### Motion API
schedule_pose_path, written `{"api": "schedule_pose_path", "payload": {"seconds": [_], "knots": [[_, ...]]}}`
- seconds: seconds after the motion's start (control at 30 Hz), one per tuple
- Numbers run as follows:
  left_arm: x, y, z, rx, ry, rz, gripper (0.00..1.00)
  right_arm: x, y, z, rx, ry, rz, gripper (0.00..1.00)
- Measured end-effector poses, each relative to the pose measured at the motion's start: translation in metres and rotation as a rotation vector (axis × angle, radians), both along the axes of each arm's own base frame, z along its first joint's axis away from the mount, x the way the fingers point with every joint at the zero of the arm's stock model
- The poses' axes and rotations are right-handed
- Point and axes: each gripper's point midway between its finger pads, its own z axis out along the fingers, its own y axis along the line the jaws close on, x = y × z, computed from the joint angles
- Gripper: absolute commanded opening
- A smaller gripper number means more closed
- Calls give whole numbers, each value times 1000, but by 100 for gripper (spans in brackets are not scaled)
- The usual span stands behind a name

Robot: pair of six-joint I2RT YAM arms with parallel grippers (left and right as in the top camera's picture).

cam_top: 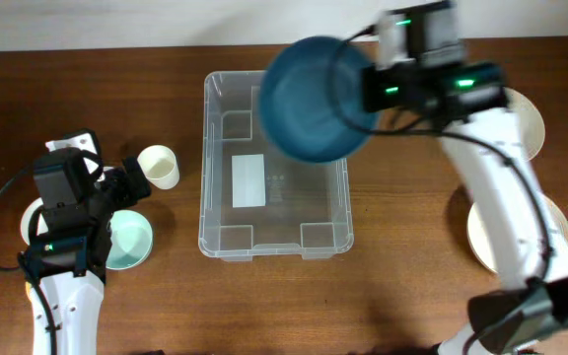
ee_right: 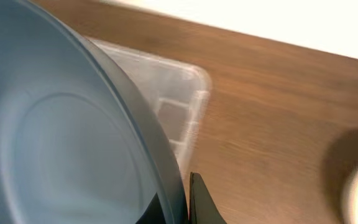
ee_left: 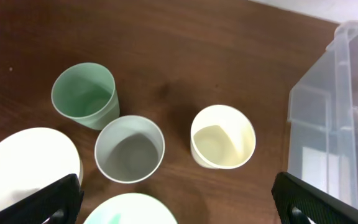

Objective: Pack container
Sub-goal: 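Lift the blue plate and lower it into the clear container, then release the blue plate and withdraw the right gripper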

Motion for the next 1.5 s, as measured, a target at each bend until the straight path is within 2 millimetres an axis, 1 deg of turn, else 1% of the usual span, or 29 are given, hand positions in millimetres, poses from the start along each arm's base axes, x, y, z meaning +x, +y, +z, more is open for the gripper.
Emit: {"api": "schedule_pose_path", "payload": {"seconds": [0.03,0.1,0.13,0.2,0.27,0.33,0.37,0.43,0.57,0.63,0.7,0.73,0.87,0.97,1.03,1.1,1.13,1.17,1.2,1.23,1.27,1.33,1.4,1.43,1.47,1.5], "knots": [[-1,0,0,9,12,-9,100,0,16,-7,-15,7,26,4],[-5,-1,2,28,34,-30,100,3,37,-24,-46,20,55,4],[-5,-1,7,41,36,-41,100,6,47,-37,-64,33,69,4],[-3,-1,21,62,22,-57,100,11,58,-57,-95,56,76,4],[0,0,39,83,-10,-66,100,17,63,-80,-126,84,71,4],[3,1,53,99,-38,-73,100,23,65,-104,-154,116,63,4],[4,1,56,103,-44,-74,99,26,64,-115,-168,130,57,4],[4,1,56,107,-42,-78,100,30,64,-130,-183,148,52,4],[3,1,55,107,-39,-79,100,39,66,-154,-202,164,45,4],[3,1,55,107,-38,-79,100,40,66,-163,-208,175,46,4],[3,1,55,107,-38,-79,99,41,67,-167,-208,178,46,19],[3,1,55,107,-38,-79,99,42,67,-167,-209,177,48,23],[3,1,55,107,-37,-79,100,44,68,-167,-204,169,45,25],[3,1,55,109,-37,-80,100,44,68,-167,-205,170,46,28],[3,1,55,110,-36,-79,100,41,67,-168,-209,181,46,29],[2,1,54,109,-31,-79,99,36,65,-170,-219,203,47,33],[1,1,53,107,-24,-80,99,34,63,-169,-223,213,49,36],[1,-1,52,102,-21,-86,100,31,62,-166,-229,220,54,42],[1,-2,51,96,-21,-94,100,29,61,-160,-234,224,58,47],[2,-6,52,91,-25,-116,100,26,60,-152,-240,219,68,50],[3,-11,52,86,-30,-152,100,25,59,-139,-241,204,77,50],[6,-22,54,85,-44,-231,100,26,55,-102,-248,130,82,50],[8,-33,56,89,-61,-314,100,27,42,-54,-261,22,50,50],[8,-36,57,90,-65,-341,100,27,36,-38,-267,-13,32,50],[9,-40,57,91,-69,-371,100,27,24,-17,-277,-57,-2,50],[9,-42,57,93,-71,-389,100,27,12,-3,-290,-84,-33,53]]}}
